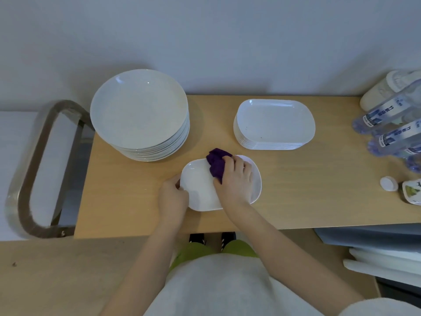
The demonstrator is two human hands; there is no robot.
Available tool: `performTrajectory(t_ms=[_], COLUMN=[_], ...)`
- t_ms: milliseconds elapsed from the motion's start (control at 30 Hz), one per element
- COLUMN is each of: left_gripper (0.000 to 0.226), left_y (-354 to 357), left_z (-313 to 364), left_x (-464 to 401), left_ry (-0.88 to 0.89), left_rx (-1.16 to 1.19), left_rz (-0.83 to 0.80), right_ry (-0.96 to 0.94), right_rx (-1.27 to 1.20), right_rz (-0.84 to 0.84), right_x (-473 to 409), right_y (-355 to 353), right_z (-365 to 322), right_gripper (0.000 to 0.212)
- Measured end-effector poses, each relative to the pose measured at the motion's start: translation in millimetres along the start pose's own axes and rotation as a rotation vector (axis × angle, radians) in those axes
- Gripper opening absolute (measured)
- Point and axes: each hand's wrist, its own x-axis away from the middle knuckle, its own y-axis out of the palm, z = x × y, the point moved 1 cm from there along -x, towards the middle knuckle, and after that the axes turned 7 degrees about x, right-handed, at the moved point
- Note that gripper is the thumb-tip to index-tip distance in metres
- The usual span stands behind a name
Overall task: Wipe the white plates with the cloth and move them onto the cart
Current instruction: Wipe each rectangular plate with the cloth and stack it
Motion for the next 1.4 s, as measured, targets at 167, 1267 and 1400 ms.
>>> performTrajectory(t_ms=[167, 1267, 1400], left_gripper=[0.022, 0.032, 0.030], left_y=[-1.5, -4.7, -1.8], left_z=[-3.8, -4.4, -0.8], left_x=[-3.9, -15.1, -14.4], left_ry=[0.027, -0.093, -0.102], left_rx=[-0.022, 0.105, 0.112], left_rz=[0.009, 0.006, 0.008], right_ry=[-0.339, -0.234, -0.006], right_rx=[0.008, -0.045, -0.010], right_rz=[-0.076, -0.139, -0.047], right_x=[17.2, 39.6, 24.3], right_y=[6.6, -1.7, -14.8], right_z=[-35.0, -0.1, 59.7], right_gripper=[0.050, 0.056, 0.054])
